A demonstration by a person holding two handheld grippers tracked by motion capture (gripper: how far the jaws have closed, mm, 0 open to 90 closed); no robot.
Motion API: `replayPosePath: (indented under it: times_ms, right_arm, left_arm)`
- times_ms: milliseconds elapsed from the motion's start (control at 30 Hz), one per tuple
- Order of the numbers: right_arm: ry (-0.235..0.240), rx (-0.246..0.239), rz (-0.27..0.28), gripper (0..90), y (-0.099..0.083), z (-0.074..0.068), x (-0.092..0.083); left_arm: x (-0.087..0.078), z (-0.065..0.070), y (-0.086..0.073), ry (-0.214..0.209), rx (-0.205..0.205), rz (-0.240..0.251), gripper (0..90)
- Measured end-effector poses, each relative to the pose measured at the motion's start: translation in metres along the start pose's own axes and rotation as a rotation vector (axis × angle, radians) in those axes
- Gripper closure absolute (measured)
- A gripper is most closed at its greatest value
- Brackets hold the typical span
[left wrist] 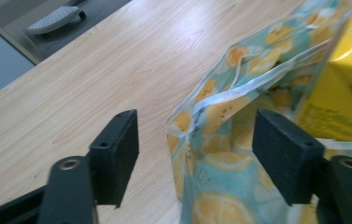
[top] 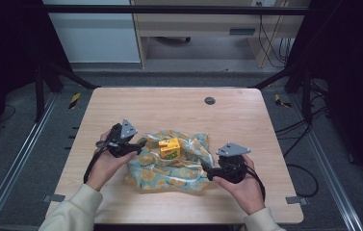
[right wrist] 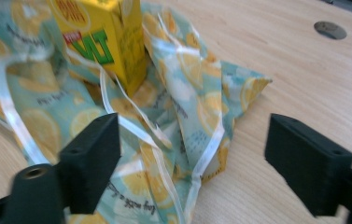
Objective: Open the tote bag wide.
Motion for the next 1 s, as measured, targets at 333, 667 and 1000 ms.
replayPosePath:
  times_ms: [333, 667, 1000]
  right_arm:
    - [-0.057, 0.057, 0.008, 9.1, -0.002, 0.022, -0.017]
    - [-0.113, 0.119, -0.028, 7.6, -0.028, 0.052, -0.029]
    - [-0.169, 0.224, -0.058, 6.8, -0.047, 0.078, -0.020]
  left_arm:
    - [-0.034, -0.012, -0.019, 0.000, -0.055, -0.025, 17.8]
    - [-0.051, -0.034, -0.048, 0.037, -0.121, -0.033, 14.2]
    - [-0.045, -0.055, -0.093, 0.063, -0.190, -0.102, 8.9]
Point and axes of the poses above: each handheld gripper's, and its own axes: x roughly forward along the jaws, y roughly out of its top, z roughly to its right, the point moved 4 cm from there along x, roughly forward along the jaws, and after that the axes turned 10 degrees about z, right-handed, at the moved point
